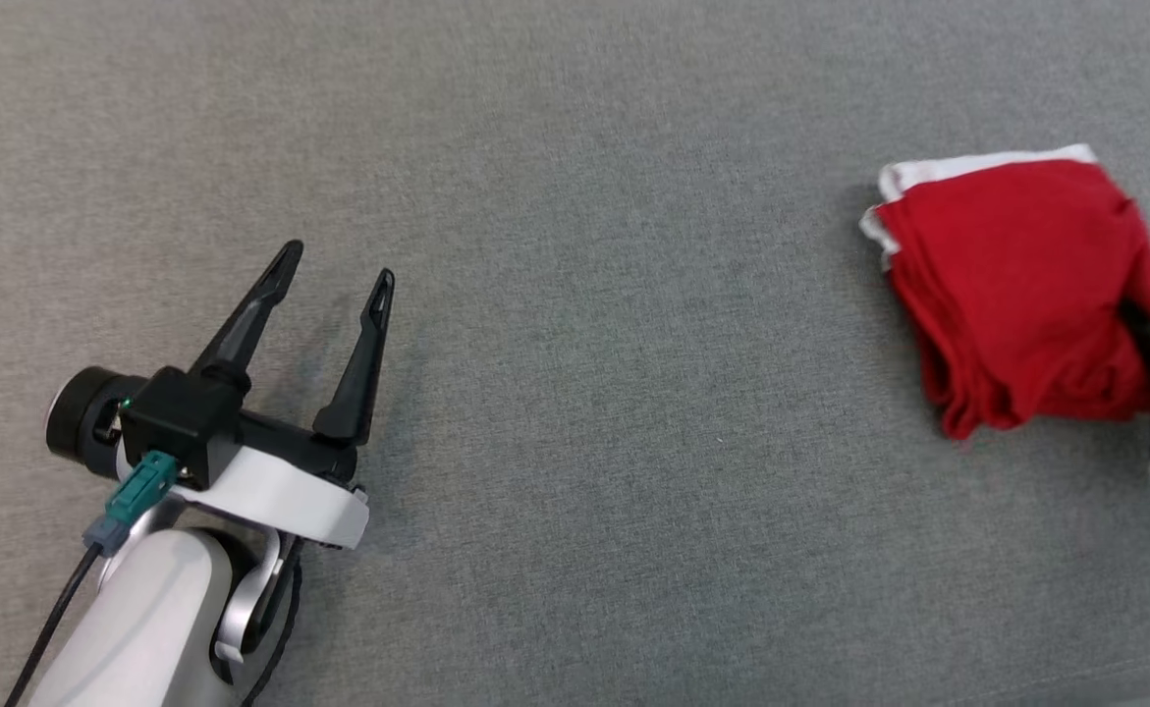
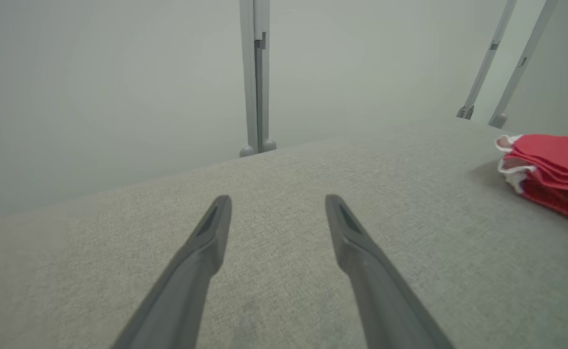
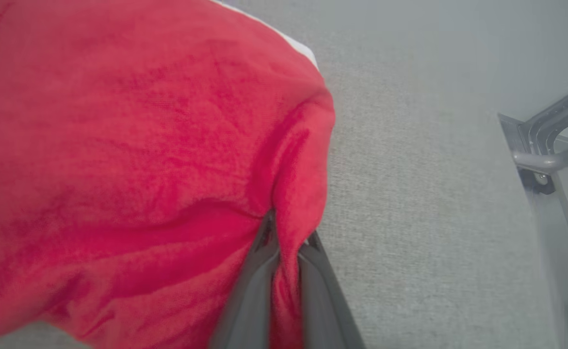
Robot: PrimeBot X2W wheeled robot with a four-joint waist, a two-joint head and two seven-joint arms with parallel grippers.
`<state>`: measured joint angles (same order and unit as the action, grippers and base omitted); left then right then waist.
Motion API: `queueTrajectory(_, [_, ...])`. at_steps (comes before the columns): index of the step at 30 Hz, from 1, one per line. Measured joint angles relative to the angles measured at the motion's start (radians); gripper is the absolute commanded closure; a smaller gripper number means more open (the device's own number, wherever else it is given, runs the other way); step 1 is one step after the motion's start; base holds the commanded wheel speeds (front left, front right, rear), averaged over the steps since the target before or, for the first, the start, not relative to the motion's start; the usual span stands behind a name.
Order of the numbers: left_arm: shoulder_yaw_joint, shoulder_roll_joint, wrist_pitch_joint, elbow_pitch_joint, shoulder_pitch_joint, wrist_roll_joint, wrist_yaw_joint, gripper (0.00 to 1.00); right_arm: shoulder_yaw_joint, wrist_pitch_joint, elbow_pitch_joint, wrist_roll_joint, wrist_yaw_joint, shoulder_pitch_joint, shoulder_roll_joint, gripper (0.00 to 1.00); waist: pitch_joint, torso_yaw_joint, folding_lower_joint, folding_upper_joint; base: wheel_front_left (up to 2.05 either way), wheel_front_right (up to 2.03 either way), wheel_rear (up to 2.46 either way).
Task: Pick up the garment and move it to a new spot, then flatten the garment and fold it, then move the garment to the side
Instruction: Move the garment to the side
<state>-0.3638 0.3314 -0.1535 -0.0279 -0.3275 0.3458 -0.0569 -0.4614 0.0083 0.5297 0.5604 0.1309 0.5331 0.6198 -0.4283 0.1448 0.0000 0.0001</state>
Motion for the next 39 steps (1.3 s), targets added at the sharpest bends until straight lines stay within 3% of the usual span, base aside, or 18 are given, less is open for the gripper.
queueTrajectory(8, [-0.014,0.036,0.039,0.063,-0.067,-0.029,0.014,0.0,0.13,-0.017,0.07,-0.017,0.0,0.084,0.114,1.0,-0.137,0.041,0.0,0.0,0.0,0.0,0.0])
queueTrajectory(13, [-0.017,0.054,0.049,0.091,-0.083,-0.037,0.017,0.0,0.21,-0.04,0.145,-0.014,0.0,0.128,0.127,1.0,-0.202,0.06,0.0,0.0,0.0,0.0,0.0])
queueTrajectory(18, [-0.016,0.062,0.055,0.104,-0.091,-0.038,0.018,0.0,0.228,-0.071,0.178,-0.011,0.0,0.158,0.111,1.0,-0.221,0.07,0.0,0.0,0.0,0.0,0.0])
queueTrajectory(19, [-0.016,0.063,0.056,0.107,-0.092,-0.038,0.018,0.0,0.229,-0.075,0.187,-0.014,0.0,0.165,0.108,0.64,-0.224,0.071,0.0,0.0,0.0,0.0,0.0])
queueTrajectory(20, [-0.017,0.065,0.057,0.109,-0.094,-0.038,0.018,0.0,0.234,-0.091,0.196,-0.014,0.0,0.172,0.103,0.16,-0.227,0.072,0.0,0.0,0.0,0.0,0.0])
queueTrajectory(21, [-0.017,0.066,0.058,0.11,-0.097,-0.038,0.018,0.0,0.235,-0.1,0.202,-0.014,0.0,0.178,0.1,0.0,-0.229,0.072,0.0,0.0,0.0,0.0,0.0])
queueTrajectory(29, [-0.029,0.051,0.045,0.075,-0.107,-0.03,0.02,0.0,0.267,-0.186,0.277,-0.024,0.0,0.198,0.065,0.0,-0.201,0.067,0.0,0.0,0.0,0.0,0.0])
queueTrajectory(34, [-0.024,0.031,0.014,0.03,-0.057,-0.001,0.002,0.0,0.335,-0.254,0.249,-0.027,0.0,0.152,-0.014,0.0,-0.141,0.064,0.0,0.0,0.0,0.0,0.0])
queueTrajectory(39, [0.0,0.016,-0.016,-0.006,-0.001,0.032,-0.024,0.0,0.443,-0.267,0.145,-0.092,0.0,0.061,-0.137,0.0,-0.06,0.062,0.0,0.0,0.0,0.0,0.0])
